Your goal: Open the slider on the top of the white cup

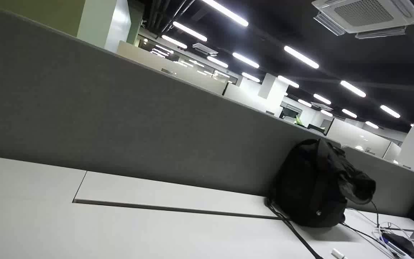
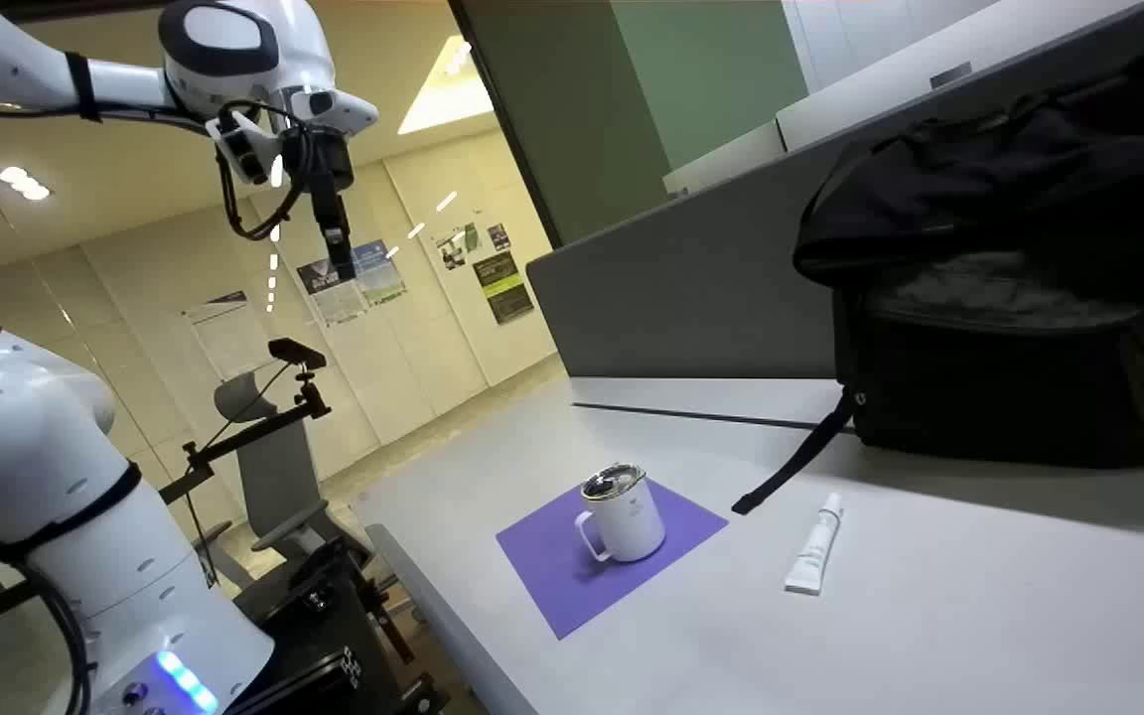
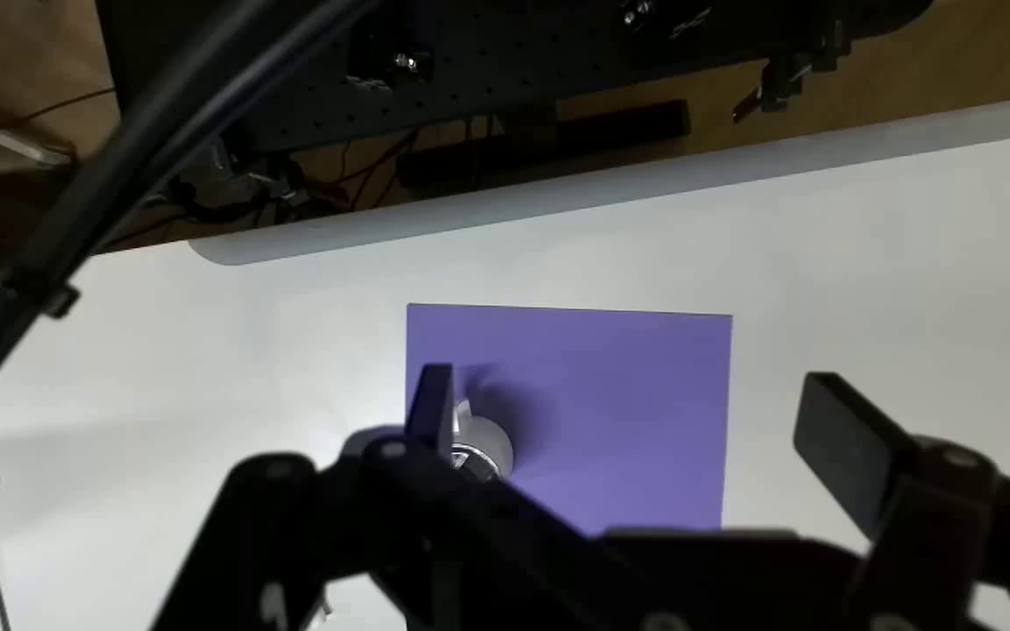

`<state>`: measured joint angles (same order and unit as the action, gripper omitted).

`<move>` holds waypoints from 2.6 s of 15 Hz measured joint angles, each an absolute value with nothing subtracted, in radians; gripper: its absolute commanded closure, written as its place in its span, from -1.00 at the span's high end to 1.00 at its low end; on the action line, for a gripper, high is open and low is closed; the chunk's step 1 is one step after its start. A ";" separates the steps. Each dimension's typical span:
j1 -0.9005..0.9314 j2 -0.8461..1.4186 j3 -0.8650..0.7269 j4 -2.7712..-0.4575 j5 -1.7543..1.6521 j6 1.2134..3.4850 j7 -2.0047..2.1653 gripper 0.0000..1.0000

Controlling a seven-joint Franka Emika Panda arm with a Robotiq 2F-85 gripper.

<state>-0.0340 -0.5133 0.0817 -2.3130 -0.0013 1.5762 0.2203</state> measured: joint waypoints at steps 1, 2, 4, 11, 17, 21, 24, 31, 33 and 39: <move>-0.034 -0.513 0.082 -2.313 -0.001 1.578 0.220 1.00; -0.034 -0.513 0.082 -2.313 -0.001 1.578 0.220 1.00; -0.034 -0.513 0.082 -2.313 -0.001 1.578 0.220 1.00; -0.033 -0.512 0.082 -2.314 -0.008 1.588 0.211 1.00; -0.028 -0.491 0.076 -2.380 -0.170 1.838 0.079 1.00; -0.051 -0.377 0.025 -2.475 -0.239 2.085 0.038 1.00; -0.099 -0.223 -0.017 -2.482 -0.258 2.158 0.037 1.00; -0.110 -0.162 -0.022 -2.452 -0.259 2.168 0.039 1.00; -0.110 -0.161 -0.022 -2.456 -0.259 2.188 0.036 1.00; -0.114 -0.046 -0.047 -2.518 -0.341 2.532 -0.016 0.12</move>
<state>-0.1142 -0.0462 -0.0474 -2.5183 -0.3408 2.5325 -0.0164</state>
